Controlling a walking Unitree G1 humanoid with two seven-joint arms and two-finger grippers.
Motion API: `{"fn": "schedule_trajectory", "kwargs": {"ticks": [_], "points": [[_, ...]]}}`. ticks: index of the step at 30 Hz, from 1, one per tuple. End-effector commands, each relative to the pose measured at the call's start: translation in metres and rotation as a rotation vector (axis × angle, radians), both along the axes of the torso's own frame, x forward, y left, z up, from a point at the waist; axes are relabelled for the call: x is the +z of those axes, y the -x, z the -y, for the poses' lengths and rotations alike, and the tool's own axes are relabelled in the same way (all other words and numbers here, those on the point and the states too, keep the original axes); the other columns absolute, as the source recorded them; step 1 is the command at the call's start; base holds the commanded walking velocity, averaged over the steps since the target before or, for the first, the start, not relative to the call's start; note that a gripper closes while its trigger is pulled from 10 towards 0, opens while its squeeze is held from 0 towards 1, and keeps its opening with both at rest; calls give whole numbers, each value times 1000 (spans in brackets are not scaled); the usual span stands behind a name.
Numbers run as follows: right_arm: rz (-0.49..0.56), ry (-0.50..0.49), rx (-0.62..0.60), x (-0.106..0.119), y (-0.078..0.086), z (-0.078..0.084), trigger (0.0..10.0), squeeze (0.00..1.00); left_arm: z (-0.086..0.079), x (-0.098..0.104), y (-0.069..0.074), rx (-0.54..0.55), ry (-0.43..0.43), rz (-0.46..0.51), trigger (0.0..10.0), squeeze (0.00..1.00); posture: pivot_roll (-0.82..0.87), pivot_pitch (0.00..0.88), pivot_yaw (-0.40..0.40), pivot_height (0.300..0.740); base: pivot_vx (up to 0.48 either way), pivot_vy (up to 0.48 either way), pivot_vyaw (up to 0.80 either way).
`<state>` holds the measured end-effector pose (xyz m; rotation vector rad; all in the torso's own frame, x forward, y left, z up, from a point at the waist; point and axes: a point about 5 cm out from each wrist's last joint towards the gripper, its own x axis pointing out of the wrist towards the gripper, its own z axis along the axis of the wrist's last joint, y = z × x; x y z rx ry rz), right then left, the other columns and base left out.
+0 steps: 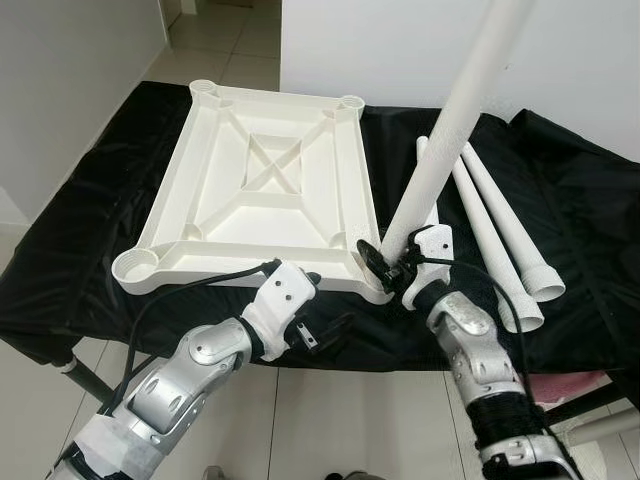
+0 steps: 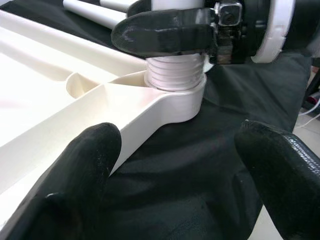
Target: Building children table
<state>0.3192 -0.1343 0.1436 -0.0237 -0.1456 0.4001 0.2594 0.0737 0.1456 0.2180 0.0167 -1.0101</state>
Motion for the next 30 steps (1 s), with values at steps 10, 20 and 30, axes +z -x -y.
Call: {"fn": "schedule_trajectory", "kwargs": {"ticks": [10, 20, 30], "points": [[-148, -36, -310, -18, 8, 7, 10000, 0, 0, 0, 2, -144, -6, -34, 10000, 0, 26, 95, -56, 740, 0, 0, 0], [-177, -143, -475, -19, 19, -22, 10000, 0, -2, 0, 0, -143, -14, -32, 10000, 0, 35, 90, -61, 740, 0, 0, 0], [-92, -209, -325, -3, 26, -35, 10000, 1000, -3, 1, -2, -130, -14, -22, 10000, 0, 37, 85, -63, 740, 0, 0, 0]]}}
